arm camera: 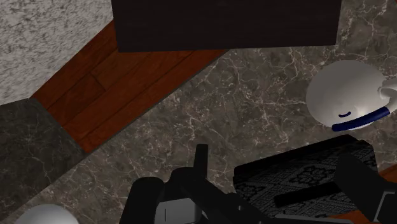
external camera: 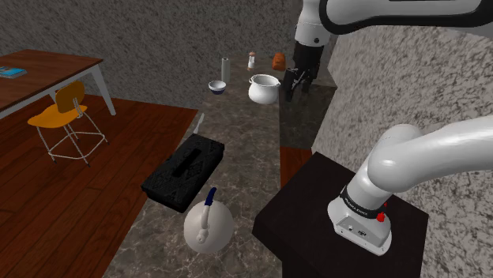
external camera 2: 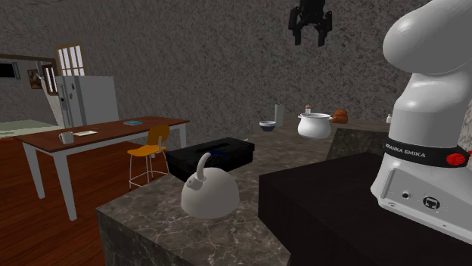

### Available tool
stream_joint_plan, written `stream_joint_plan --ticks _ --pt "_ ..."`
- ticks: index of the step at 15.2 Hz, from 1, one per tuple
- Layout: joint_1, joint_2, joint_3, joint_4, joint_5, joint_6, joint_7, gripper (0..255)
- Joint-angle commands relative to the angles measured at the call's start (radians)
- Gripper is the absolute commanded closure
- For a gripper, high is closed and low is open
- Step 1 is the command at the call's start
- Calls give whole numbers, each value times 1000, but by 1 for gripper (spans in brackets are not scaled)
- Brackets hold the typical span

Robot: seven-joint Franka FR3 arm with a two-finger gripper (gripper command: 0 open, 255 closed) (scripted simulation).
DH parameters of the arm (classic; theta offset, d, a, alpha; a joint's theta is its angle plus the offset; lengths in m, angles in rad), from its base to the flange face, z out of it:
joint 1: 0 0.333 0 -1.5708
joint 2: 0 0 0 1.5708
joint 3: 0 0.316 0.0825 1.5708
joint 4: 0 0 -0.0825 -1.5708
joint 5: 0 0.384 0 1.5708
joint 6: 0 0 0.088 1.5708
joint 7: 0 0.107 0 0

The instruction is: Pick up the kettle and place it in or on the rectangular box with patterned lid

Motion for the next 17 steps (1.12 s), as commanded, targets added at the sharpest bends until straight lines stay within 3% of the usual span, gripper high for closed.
stream_joint_plan --ticks 1,9,17 --pt "0 0 0 0 0 0 0 0" --pt "33 -42 191 -186 141 175 310 0" --pt "53 83 427 -251 275 406 633 0"
